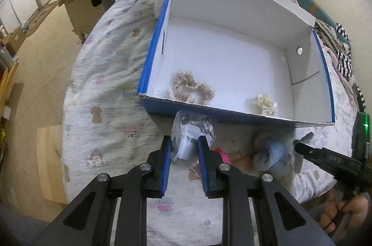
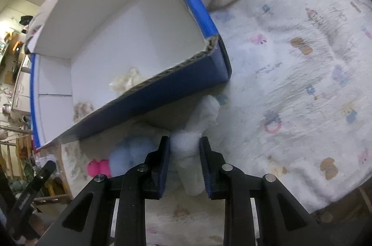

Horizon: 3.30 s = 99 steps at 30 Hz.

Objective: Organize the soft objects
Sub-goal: 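Grasp the plastic bag with the left tool while the right tool grasps the white sock, then lower the bag and sock into the box and open both tools, then withdraw both tools from the box toward the duck and blue toy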

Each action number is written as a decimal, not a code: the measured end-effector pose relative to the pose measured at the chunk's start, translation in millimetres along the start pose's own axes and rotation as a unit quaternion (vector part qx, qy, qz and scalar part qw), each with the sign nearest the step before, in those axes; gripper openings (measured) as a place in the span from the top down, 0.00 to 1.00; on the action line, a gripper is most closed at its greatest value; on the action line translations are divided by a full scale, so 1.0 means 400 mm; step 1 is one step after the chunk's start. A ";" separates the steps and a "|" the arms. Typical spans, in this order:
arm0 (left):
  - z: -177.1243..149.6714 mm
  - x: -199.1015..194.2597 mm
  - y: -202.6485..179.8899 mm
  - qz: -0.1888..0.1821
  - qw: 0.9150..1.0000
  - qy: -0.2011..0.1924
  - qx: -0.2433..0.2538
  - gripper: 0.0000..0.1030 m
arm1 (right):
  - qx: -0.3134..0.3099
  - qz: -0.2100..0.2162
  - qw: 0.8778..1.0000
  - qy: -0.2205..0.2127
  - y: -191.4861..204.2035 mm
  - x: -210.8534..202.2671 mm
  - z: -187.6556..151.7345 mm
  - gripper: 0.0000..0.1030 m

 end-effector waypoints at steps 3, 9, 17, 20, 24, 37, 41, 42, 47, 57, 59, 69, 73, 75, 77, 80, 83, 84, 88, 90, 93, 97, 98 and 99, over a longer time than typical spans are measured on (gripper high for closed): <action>-0.005 -0.015 0.003 -0.001 1.000 -0.004 -0.002 0.80 | -0.011 0.015 1.000 -0.003 0.025 -0.021 -0.022 0.73; -0.018 -0.045 0.002 -0.002 1.000 -0.012 -0.007 0.80 | -0.024 0.051 0.998 -0.013 0.059 -0.084 -0.066 0.73; 0.023 -0.122 0.014 -0.007 0.999 -0.033 -0.018 0.80 | -0.063 0.088 0.993 -0.040 0.137 -0.151 -0.087 0.73; 0.056 -0.152 0.006 -0.010 0.999 -0.047 -0.014 0.80 | -0.067 0.102 0.991 -0.047 0.182 -0.156 -0.065 0.73; 0.103 -0.169 -0.030 -0.005 0.998 -0.064 0.019 0.80 | -0.084 0.119 0.987 -0.063 0.242 -0.190 -0.019 0.73; 0.239 -0.086 -0.121 0.036 0.994 -0.068 0.080 0.80 | -0.126 0.097 0.984 -0.077 0.349 -0.170 0.169 0.73; 0.262 -0.029 -0.142 0.043 0.994 -0.057 0.084 0.80 | -0.119 0.082 0.987 -0.078 0.332 -0.133 0.226 0.73; 0.265 -0.016 -0.147 0.042 0.994 -0.055 0.086 0.80 | -0.111 0.082 0.988 -0.074 0.319 -0.120 0.238 0.73; 0.273 0.054 -0.159 0.044 0.994 -0.047 0.086 0.80 | -0.091 0.071 0.991 -0.061 0.269 -0.060 0.261 0.73; 0.265 0.140 -0.202 0.056 0.991 -0.054 0.108 0.80 | -0.137 0.007 0.990 -0.014 0.252 0.053 0.252 0.73; 0.260 0.148 -0.211 0.055 0.990 -0.056 0.116 0.80 | -0.150 -0.007 0.989 -0.008 0.251 0.068 0.250 0.73; 0.251 0.167 -0.215 0.054 0.990 -0.052 0.121 0.80 | -0.169 -0.048 0.984 0.003 0.240 0.096 0.242 0.73; 0.259 0.167 -0.212 0.054 0.990 -0.053 0.115 0.80 | -0.170 -0.048 0.984 0.002 0.239 0.097 0.244 0.73; 0.261 0.164 -0.211 0.052 0.991 -0.053 0.114 0.80 | -0.169 -0.048 0.984 -0.001 0.238 0.094 0.244 0.73; 0.262 0.158 -0.209 0.053 0.991 -0.054 0.113 0.80 | -0.170 -0.046 0.984 -0.003 0.243 0.092 0.246 0.73; 0.263 0.145 -0.203 0.054 0.991 -0.058 0.111 0.80 | -0.172 -0.034 0.984 -0.013 0.250 0.074 0.244 0.66; 0.263 0.134 -0.200 0.052 0.991 -0.062 0.109 0.79 | -0.174 -0.026 0.984 -0.026 0.256 0.055 0.241 0.32; 0.262 0.131 -0.200 0.053 0.991 -0.063 0.109 0.78 | -0.174 -0.021 0.984 -0.034 0.259 0.046 0.241 0.32; 0.262 0.107 -0.196 0.048 0.991 -0.073 0.105 0.48 | -0.174 -0.014 0.984 -0.041 0.265 0.030 0.239 0.26; 0.263 0.090 -0.190 0.037 0.991 -0.081 0.096 0.45 | -0.169 -0.005 0.985 -0.040 0.263 0.026 0.238 0.22; 0.266 0.073 -0.185 0.035 0.991 -0.085 0.093 0.44 | -0.164 0.006 0.986 -0.039 0.267 0.027 0.241 0.22; 0.266 0.057 -0.172 0.034 0.992 -0.092 0.082 0.37 | -0.166 0.015 0.985 -0.052 0.280 0.006 0.237 0.07; 0.265 0.054 -0.168 0.033 0.992 -0.092 0.079 0.37 | -0.167 0.014 0.984 -0.059 0.282 -0.002 0.236 0.00; 0.264 0.049 -0.165 0.033 0.992 -0.093 0.077 0.37 | -0.167 0.014 0.983 -0.067 0.284 -0.010 0.235 0.00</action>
Point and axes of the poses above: each gripper's, at about its wrist camera, not at the fingertips, and x roughly the way its jaws point, y to its left, z to its top, the point moved 3 cm from there along x, roughly the way its jaws point, and after that the axes turned 14 degrees about z, right-handed, at the moved point
